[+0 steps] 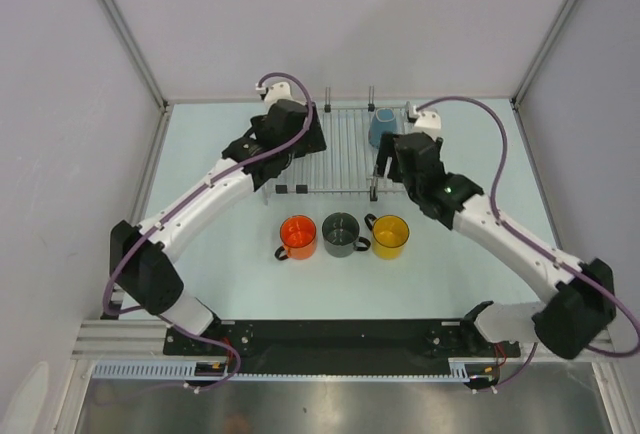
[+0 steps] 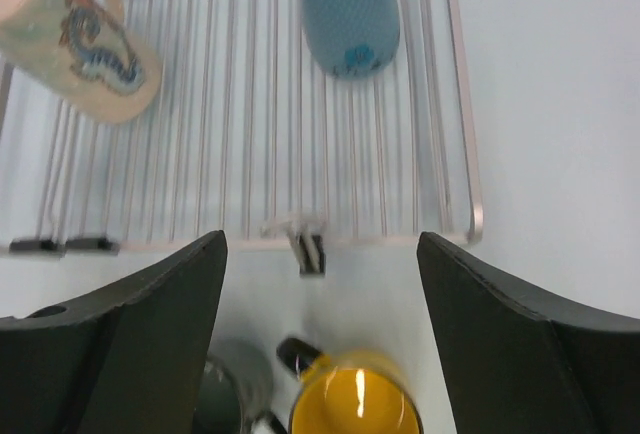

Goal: Unload the cups from the dish rack

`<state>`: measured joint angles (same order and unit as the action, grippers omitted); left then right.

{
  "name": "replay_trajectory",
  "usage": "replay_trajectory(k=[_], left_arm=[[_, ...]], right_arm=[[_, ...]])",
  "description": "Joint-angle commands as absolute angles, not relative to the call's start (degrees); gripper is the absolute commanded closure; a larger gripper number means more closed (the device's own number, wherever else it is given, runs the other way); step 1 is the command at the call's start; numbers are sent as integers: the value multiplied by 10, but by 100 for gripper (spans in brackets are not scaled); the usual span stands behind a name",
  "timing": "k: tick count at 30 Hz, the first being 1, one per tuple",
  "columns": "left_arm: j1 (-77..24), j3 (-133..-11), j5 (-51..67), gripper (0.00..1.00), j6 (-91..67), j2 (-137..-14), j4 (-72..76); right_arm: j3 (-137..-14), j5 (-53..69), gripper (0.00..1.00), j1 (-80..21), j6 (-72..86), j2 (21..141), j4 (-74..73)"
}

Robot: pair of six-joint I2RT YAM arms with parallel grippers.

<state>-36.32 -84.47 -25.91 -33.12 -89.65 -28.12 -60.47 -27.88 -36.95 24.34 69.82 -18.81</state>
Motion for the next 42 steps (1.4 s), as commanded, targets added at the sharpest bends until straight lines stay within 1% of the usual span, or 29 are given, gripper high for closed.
replay_trajectory(k=[1, 2, 4, 5, 10, 15, 18, 23, 31, 36, 42], left_arm=[[-355, -796, -265, 0, -363, -854, -292], [-355, -763, -260, 0, -377, -846, -288], [-356, -727, -246, 0, -395, -816, -277], [-356, -695, -240, 0, -407, -807, -272], [-361, -612, -222, 0, -433, -757, -259], [-363, -564, -222, 0, -440, -688, -254], [-363, -541, -224, 0, -436, -652, -250], [-363, -513, -223, 0, -432, -628, -250], [-363, -508, -216, 0, -422, -644, -252], [-363, -514, -202, 0, -423, -662, -249], [-364, -517, -196, 0, -424, -671, -247]], right_arm=[[-715, -322, 1, -338, 194, 810, -134], [-763, -324, 0, -333, 191, 865, -139], [-808, -325, 0, -318, 171, 914, -151], [-843, -329, 0, -315, 166, 958, -153], [-893, -302, 0, -278, 163, 1037, -138], [-947, -295, 0, -266, 149, 1105, -134], [-959, -302, 0, -271, 131, 1123, -117], [-995, -326, 0, -277, 113, 1160, -106], [-1008, -343, 0, -277, 102, 1202, -96], [-1022, -375, 0, -275, 90, 1233, -93], [-1034, -368, 0, -270, 93, 1260, -97]])
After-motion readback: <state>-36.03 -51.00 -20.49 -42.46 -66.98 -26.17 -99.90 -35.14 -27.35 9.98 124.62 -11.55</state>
